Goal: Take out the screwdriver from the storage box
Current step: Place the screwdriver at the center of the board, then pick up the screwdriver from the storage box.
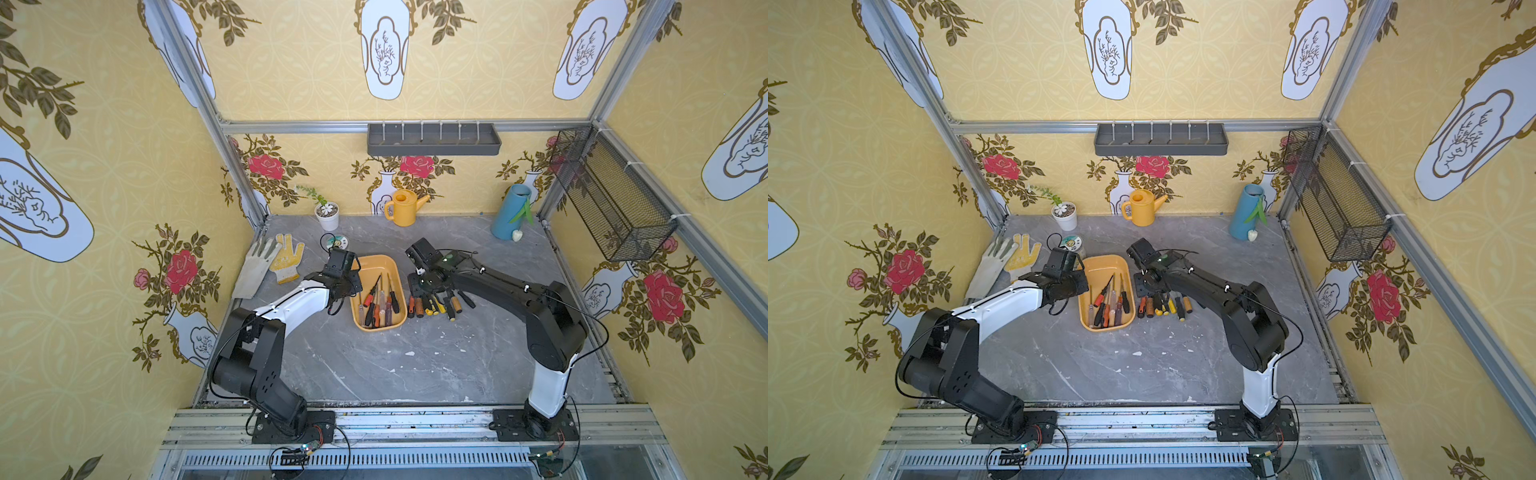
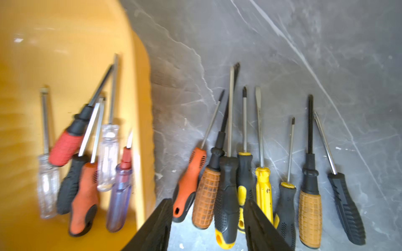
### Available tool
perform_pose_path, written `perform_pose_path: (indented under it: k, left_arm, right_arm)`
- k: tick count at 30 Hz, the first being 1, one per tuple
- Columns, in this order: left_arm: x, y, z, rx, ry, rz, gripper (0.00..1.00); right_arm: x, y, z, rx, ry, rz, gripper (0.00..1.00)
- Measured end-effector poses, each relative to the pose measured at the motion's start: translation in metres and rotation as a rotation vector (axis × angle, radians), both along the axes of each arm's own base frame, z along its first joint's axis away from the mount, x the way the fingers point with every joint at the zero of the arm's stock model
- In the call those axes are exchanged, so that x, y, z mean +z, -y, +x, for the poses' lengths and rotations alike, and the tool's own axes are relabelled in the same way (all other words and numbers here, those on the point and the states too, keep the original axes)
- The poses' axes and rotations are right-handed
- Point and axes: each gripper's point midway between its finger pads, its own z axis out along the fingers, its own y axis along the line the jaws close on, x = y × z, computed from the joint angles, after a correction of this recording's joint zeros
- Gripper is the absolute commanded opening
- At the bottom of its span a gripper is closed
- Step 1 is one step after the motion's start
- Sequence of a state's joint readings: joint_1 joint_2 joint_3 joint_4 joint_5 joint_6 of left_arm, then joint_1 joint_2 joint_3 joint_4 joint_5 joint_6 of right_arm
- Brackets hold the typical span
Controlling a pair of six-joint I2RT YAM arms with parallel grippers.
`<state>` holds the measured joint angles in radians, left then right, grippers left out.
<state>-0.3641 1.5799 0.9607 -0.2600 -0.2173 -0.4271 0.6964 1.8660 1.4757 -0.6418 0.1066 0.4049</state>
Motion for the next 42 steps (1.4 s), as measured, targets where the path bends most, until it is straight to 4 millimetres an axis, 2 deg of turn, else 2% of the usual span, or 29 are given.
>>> perform_pose_path:
  k: [8, 11, 16, 30, 42]
  left_arm:
    - [0.001, 0.000, 0.000, 0.000, 0.003, -0.002, 0.00]
    - [0.001, 0.000, 0.000, -0.001, 0.003, -0.003, 0.00]
    - [0.001, 0.001, 0.000, -0.002, 0.003, -0.006, 0.00]
    - [0.007, 0.002, 0.000, -0.005, 0.016, -0.017, 0.00]
    - [0.009, 0.002, 0.000, -0.005, 0.018, -0.018, 0.00]
  right_arm:
    - [0.028, -0.051, 0.000, 0.109, 0.047, 0.120, 0.41]
    - [0.029, -0.070, -0.001, 0.145, 0.042, 0.156, 0.41]
    - [0.018, -0.099, -0.016, 0.214, -0.015, 0.220, 0.41]
    - [-0.026, -0.116, -0.021, 0.194, -0.128, 0.257, 0.34]
    - [-0.036, -0.118, -0.004, 0.148, -0.105, 0.229, 0.24]
